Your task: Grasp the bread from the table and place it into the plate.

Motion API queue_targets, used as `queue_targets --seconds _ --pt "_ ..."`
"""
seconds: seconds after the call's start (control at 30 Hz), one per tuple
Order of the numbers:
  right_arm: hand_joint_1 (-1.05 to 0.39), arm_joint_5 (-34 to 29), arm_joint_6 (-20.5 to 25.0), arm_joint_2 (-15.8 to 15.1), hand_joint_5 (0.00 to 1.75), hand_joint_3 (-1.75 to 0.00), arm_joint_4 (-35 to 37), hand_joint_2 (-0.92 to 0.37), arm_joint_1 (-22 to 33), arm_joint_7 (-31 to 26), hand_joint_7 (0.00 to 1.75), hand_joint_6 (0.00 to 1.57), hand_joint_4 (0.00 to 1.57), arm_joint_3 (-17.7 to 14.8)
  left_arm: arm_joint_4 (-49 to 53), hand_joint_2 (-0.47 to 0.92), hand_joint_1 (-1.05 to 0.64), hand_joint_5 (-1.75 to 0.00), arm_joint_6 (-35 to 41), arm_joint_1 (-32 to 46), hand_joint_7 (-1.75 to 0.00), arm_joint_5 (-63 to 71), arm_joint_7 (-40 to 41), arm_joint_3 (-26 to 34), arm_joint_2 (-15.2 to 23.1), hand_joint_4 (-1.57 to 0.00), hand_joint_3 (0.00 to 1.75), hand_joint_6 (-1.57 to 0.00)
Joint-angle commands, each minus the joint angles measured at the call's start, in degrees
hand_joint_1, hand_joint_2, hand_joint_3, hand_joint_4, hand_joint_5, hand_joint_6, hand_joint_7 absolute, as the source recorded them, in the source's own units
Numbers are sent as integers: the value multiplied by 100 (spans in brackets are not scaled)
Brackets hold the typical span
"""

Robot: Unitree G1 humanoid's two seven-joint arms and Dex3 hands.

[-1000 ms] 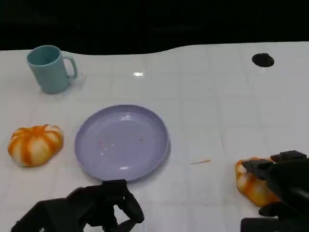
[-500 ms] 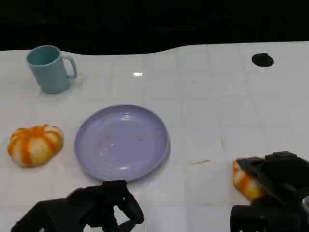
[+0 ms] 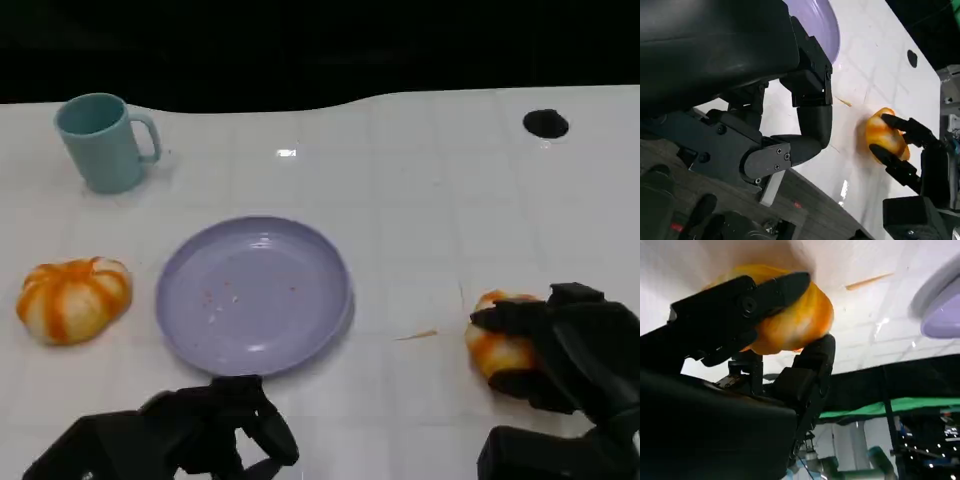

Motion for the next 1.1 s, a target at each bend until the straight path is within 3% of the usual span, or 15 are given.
queue_targets --seconds 0.03,0.2,0.3,0.37,0.6,0.63,0.77,0.83,0.93,1.1 --pt "-12 97 -184 -96 175 -70 -10 -51 -140 -236 96 99 92 -50 -16 78 -33 -175 -27 -3 -147 14 28 -10 19 -64 75 -60" --pt "-10 227 -319 -62 175 -89 -118 -41 -223 -164 85 101 90 -51 -1 78 -33 -175 13 -18 -147 5 41 -23 -9 -64 76 -59" --pt "-9 325 -526 -1 175 -89 -65 -41 -330 -269 151 80 92 -15 50 78 -34 -175 -29 -38 -147 6 37 -27 -22 -64 75 -59" --pt "-8 521 -628 84 175 -87 -51 -41 -405 -150 170 72 92 -11 90 78 -34 -175 -67 -67 -147 22 37 -46 -30 -64 75 -59" --pt "-2 1159 -822 363 175 -89 -183 -42 -665 592 175 68 90 98 213 78 -32 -175 -101 -161 -149 146 72 -128 -57 -66 76 -59" --pt "-3 1189 -822 406 175 -100 -216 -37 -690 655 175 68 90 116 236 78 -32 -175 -141 -168 -149 173 67 -136 -50 -66 77 -59" --pt "-5 1229 -564 657 175 -113 -421 -33 -811 1021 154 76 90 235 265 78 -32 -175 -202 -155 -149 224 49 -152 -56 -66 76 -59" --pt "-4 1256 -527 785 175 -114 -401 -34 -902 1126 152 77 89 296 265 78 -32 -175 -209 -137 -148 180 33 -132 -87 -66 76 -59" --pt "-10 1334 -511 990 175 -118 -210 -37 -1085 1289 167 70 88 385 234 79 -32 -175 -217 -104 -147 203 32 -145 -86 -65 75 -59" --pt "-11 1405 -590 1331 175 -120 243 -38 -1435 1261 174 67 88 554 194 80 -32 -175 -232 -65 -147 251 47 -195 -89 -63 74 -59"
